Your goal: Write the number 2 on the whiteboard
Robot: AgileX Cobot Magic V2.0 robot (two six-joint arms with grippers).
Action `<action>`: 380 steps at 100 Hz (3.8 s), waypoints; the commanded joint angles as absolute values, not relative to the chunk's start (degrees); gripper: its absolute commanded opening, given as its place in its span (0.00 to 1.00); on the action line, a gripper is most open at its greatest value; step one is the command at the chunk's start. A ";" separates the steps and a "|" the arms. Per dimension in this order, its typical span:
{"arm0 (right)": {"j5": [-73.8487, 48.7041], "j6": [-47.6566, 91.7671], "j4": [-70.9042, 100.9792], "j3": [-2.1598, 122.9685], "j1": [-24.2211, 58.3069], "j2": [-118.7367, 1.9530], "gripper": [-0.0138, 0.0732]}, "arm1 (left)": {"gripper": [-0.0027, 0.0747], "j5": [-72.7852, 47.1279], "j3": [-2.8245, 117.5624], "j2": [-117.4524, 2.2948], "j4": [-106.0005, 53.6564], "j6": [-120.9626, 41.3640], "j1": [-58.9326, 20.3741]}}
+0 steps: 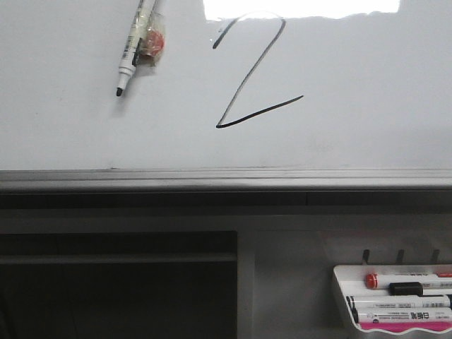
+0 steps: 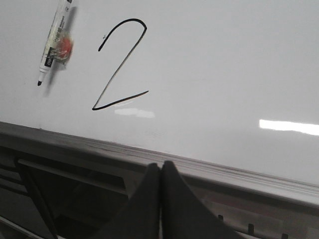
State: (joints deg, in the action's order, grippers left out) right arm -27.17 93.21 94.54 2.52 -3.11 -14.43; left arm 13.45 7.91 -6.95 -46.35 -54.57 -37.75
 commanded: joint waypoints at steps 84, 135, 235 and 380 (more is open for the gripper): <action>-27.34 93.85 97.48 3.90 -3.42 -14.87 0.08 | 0.01 2.33 -0.89 1.92 -5.03 -5.99 -3.05; -26.48 93.85 97.48 3.90 -2.87 -13.01 0.08 | 0.01 2.47 -0.76 1.79 -5.16 -5.99 -3.05; -7.74 20.87 18.99 7.08 -3.09 -12.52 0.08 | 0.01 2.47 -0.76 1.79 -5.16 -5.99 -3.05; -2.29 11.65 1.38 -2.12 -2.88 1.53 0.08 | 0.01 2.47 -0.76 1.79 -5.16 -5.99 -3.05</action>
